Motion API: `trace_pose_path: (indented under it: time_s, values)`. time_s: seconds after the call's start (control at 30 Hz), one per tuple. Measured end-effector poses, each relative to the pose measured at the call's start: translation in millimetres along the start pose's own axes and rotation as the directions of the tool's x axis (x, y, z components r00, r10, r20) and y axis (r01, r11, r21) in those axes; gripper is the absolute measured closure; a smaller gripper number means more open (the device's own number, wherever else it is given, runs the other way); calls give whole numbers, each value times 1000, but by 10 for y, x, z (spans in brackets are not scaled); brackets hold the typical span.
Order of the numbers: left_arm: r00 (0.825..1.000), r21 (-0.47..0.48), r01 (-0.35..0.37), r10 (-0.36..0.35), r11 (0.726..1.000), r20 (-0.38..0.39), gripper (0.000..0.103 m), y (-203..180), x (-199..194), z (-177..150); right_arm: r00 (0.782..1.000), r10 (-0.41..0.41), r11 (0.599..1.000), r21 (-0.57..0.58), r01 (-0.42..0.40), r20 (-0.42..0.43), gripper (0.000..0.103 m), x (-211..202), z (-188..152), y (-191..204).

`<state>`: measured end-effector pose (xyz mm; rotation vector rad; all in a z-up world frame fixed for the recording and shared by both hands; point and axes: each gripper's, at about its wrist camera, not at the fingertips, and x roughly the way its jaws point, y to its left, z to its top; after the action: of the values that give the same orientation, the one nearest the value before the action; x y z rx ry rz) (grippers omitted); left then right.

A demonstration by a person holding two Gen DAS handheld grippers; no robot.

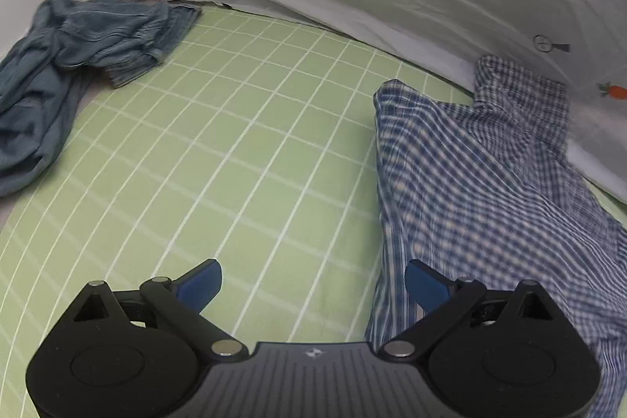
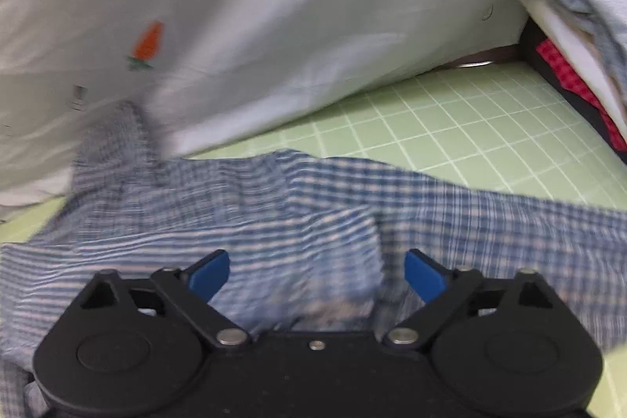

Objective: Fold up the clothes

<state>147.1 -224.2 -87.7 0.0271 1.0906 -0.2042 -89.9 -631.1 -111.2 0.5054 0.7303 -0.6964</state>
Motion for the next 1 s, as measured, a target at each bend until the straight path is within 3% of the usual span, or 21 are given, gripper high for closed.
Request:
trace_pose_path:
  time_s: [0.03, 0.07, 0.1, 0.13, 0.17, 0.2, 0.27, 0.37, 0.4, 0.47, 0.5, 0.57, 0.67, 0.77, 0.9, 0.97, 1.0]
  values:
    - [1000, 2, -7, 7, 1000, -2, 4, -19, 49, 40, 1000, -9, 1000, 17, 9, -27, 23, 110, 40, -50]
    - [1000, 9, -13, 13, 1000, -3, 4, -36, 87, 76, 999, -5, 999, 42, 7, -53, 38, 197, 67, -102]
    - [1000, 23, -16, 16, 1000, -3, 4, -52, 122, 113, 997, 19, 998, 68, -13, -77, 60, 262, 87, -147]
    - [1000, 33, -19, 19, 999, -1, 4, -63, 140, 143, 993, 59, 995, 90, -49, -100, 67, 308, 97, -181]
    - [1000, 43, -23, 23, 999, 1, 4, -73, 153, 171, 989, 94, 992, 96, -83, -114, 88, 332, 108, -194]
    - [1000, 48, -25, 25, 999, 7, 4, -78, 165, 205, 987, 121, 991, 67, -114, -110, 94, 316, 123, -165]
    - [1000, 51, -19, 18, 998, 15, 4, -79, 185, 278, 983, 162, 986, -22, -165, -82, 95, 214, 187, -62]
    - [999, 49, -15, 13, 999, 43, 4, -85, 174, 405, 962, 256, 966, -9, -257, 97, 96, -115, 430, -141]
    - [998, 49, -10, 7, 999, 60, 4, -90, 153, 452, 955, 234, 967, 57, -248, 183, 96, -206, 519, -279]
    - [996, 47, 7, -11, 999, 93, 4, -113, 121, 518, 955, 57, 968, 219, -124, 292, 96, -243, 617, -616]
    - [994, 44, 19, -24, 999, 103, 4, -135, 127, 547, 957, -38, 964, 262, -41, 288, 96, -197, 650, -741]
    - [995, 39, 49, -52, 998, 90, 4, -202, 199, 588, 975, -134, 974, 204, 97, 177, 96, 11, 691, -817]
    - [992, 51, 100, -103, 994, 67, 4, -353, 321, 635, 985, -75, 984, 174, 47, 158, 95, 42, 631, -818]
    - [984, 56, 173, -175, 983, 41, 4, -510, 463, 705, 986, -106, 982, 169, 84, 129, 95, 94, 576, -844]
    - [963, 58, 269, -270, 961, 7, 5, -720, 653, 799, 989, -95, 972, 227, 68, 112, 95, 171, 519, -950]
    - [958, 44, 285, -285, 957, -21, 6, -789, 760, 845, 990, -91, 967, 247, 63, 104, 95, 200, 515, -996]
    - [956, 36, 291, -290, 956, -35, 11, -821, 815, 869, 991, -87, 965, 258, 58, 102, 95, 205, 519, -1019]
